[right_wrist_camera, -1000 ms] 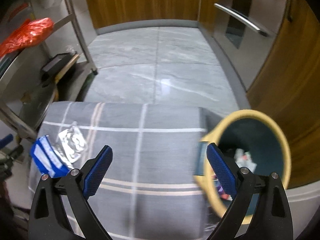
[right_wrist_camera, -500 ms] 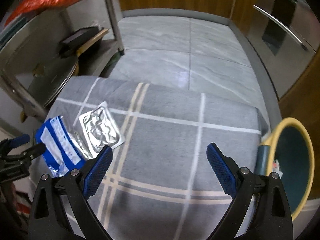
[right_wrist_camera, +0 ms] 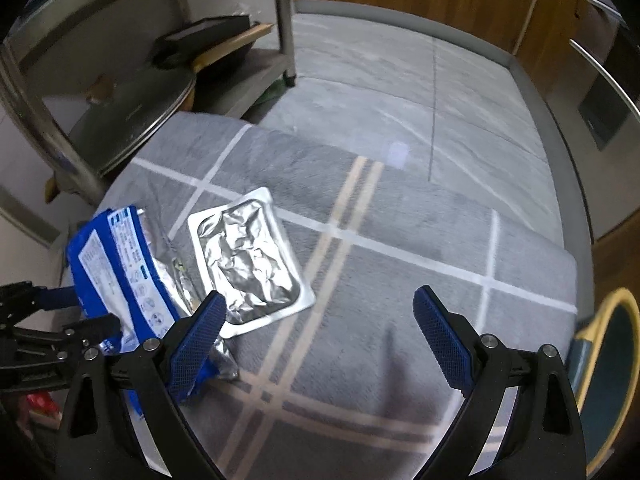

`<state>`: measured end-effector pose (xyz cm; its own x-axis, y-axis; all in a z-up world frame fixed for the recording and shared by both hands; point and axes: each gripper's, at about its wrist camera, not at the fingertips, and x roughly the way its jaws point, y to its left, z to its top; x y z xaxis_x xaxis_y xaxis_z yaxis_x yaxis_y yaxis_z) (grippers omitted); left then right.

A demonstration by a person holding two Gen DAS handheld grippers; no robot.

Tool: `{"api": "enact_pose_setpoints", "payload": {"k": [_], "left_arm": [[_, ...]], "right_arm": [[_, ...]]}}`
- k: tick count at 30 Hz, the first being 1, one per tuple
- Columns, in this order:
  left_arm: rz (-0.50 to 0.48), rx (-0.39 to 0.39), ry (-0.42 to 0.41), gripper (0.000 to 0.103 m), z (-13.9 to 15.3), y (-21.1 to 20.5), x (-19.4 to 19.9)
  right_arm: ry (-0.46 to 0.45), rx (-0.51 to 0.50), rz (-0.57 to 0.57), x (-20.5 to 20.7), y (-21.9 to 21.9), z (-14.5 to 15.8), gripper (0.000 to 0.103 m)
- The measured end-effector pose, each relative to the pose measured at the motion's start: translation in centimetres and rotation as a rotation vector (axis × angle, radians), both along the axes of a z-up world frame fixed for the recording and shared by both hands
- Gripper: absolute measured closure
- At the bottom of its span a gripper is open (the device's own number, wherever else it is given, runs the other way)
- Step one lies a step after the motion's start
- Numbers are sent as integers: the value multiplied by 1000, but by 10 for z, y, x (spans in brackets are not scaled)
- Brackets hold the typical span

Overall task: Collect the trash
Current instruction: 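Grasp the blue wipes pack with the left gripper while the right grasps the silver foil tray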

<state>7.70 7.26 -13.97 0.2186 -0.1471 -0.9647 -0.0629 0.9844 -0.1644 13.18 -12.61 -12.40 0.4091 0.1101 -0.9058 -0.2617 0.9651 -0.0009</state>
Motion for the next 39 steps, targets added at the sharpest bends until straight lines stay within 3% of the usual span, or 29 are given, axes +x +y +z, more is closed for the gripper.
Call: {"api": "enact_pose_setpoints", "payload": {"k": [3,6,7,11,15,21,26,29,33,34,37,39], "left_arm": [[-1,-36,-14,40,0,0,3],[-40,-12,-37,53,1,-2,4],[-60,-10,-51,64,2,-2,6],[-115,-4,-78,77,3,-5,7],[-140,-9,-89,82,6,-4,7],[-131,-5,-85,82,7,1,8],[-115,8,-84,76,8,3,13],[-122,11,-84,67,7,0,13],[-127,2,-92,64,3,0,15],[-114,-14,-91,66,2,2,16],[-89,-59,-104,92,5,3,19],[-110,-59,-127,98,10,-1,19]], "right_arm": [[13,14,17,5,7,-5,9],[13,17,27,10,13,-8,9],[16,14,28,12,16,-9,9],[31,26,38,17,26,-14,9],[28,-25,69,21,36,-20,10],[110,23,92,25,37,-32,14],[97,-29,151,22,46,-37,16],[77,-31,184,20,49,-33,30],[94,-28,170,17,45,-31,32],[96,-33,165,16,43,-31,32],[97,-32,139,15,31,-28,33],[98,-27,121,14,23,-26,32]]}}
